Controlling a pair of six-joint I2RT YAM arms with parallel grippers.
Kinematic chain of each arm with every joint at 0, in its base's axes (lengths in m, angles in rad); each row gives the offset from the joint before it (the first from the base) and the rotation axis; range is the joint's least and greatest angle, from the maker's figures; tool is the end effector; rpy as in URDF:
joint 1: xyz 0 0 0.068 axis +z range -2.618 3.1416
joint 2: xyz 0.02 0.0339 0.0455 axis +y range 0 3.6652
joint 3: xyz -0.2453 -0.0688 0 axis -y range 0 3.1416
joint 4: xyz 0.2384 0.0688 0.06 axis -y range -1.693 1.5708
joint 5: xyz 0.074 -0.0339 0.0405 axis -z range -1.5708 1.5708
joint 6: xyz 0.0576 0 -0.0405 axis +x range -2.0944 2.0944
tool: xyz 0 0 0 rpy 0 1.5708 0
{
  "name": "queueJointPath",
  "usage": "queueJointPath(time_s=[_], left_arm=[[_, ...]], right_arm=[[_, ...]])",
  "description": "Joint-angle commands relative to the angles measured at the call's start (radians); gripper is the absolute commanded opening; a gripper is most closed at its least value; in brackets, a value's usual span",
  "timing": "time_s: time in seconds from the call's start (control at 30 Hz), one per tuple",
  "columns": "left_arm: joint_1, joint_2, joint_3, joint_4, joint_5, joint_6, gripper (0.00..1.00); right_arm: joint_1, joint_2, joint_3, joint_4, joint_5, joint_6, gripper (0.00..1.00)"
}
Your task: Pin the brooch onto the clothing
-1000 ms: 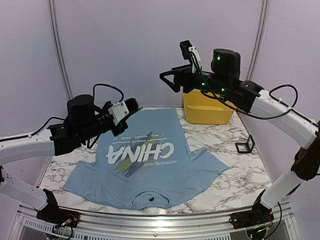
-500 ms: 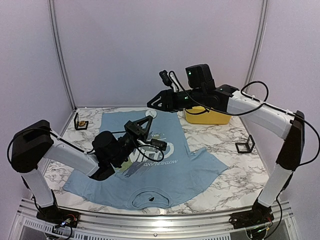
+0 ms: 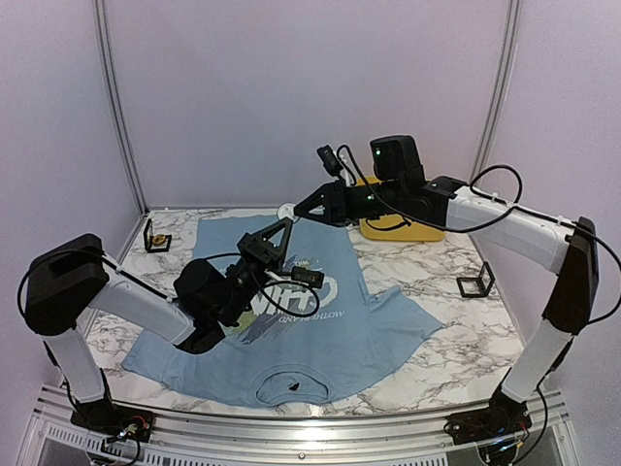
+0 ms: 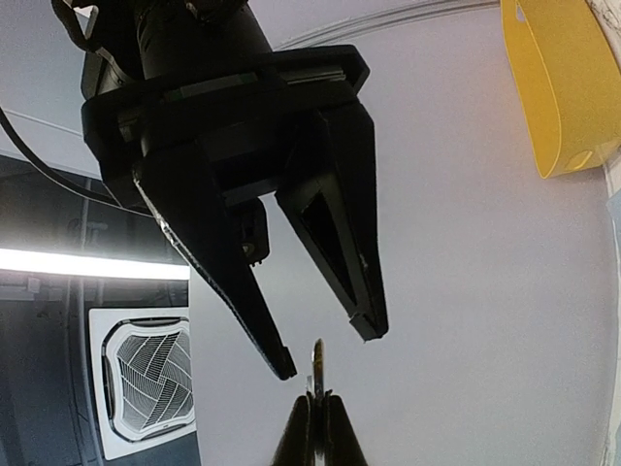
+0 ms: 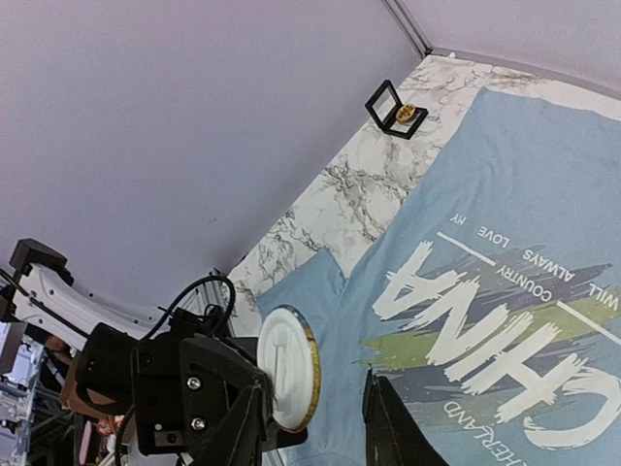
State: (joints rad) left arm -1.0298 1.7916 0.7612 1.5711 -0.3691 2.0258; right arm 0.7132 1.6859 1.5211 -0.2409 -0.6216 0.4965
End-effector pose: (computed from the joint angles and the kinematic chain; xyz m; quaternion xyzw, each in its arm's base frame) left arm 0.2018 -0.2956 0.2450 0.4769 0.1804 0.4881 0.7084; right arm 0.2837 0.2898 0.3296 -0.2532 0.7722 0.5079 0.2856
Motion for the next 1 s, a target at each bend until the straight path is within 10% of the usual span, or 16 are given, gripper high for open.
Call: queueJointPath(time_s=[0.0, 0.57, 0.77, 0.87, 0.97], left_arm=[[-0.009, -0.01, 0.009, 0.161, -0.02, 0.007, 0.0], [-0.009, -0.019, 0.024, 0.148, -0.077, -0.127, 0.0], [-0.011, -0.172, 0.013, -0.259, -0.187, -0.569, 0.76], [-0.006, -0.353, 0.048, -0.632, -0.1, -0.959, 0.85], [0.041, -0.509, 0.119, -1.04, 0.287, -1.345, 0.88]], right_arm=[[-0.004, -0.003, 0.026, 0.09, -0.056, 0.03, 0.27], [-0.008, 0.01, 0.032, 0.1, -0.1, 0.003, 0.0], [-0.035, -0.083, -0.043, 0.151, 0.04, -0.034, 0.0], [-0.037, -0.125, -0.081, 0.187, 0.073, -0.063, 0.0], [-0.037, -0.165, -0.119, 0.247, 0.068, -0.086, 0.0]])
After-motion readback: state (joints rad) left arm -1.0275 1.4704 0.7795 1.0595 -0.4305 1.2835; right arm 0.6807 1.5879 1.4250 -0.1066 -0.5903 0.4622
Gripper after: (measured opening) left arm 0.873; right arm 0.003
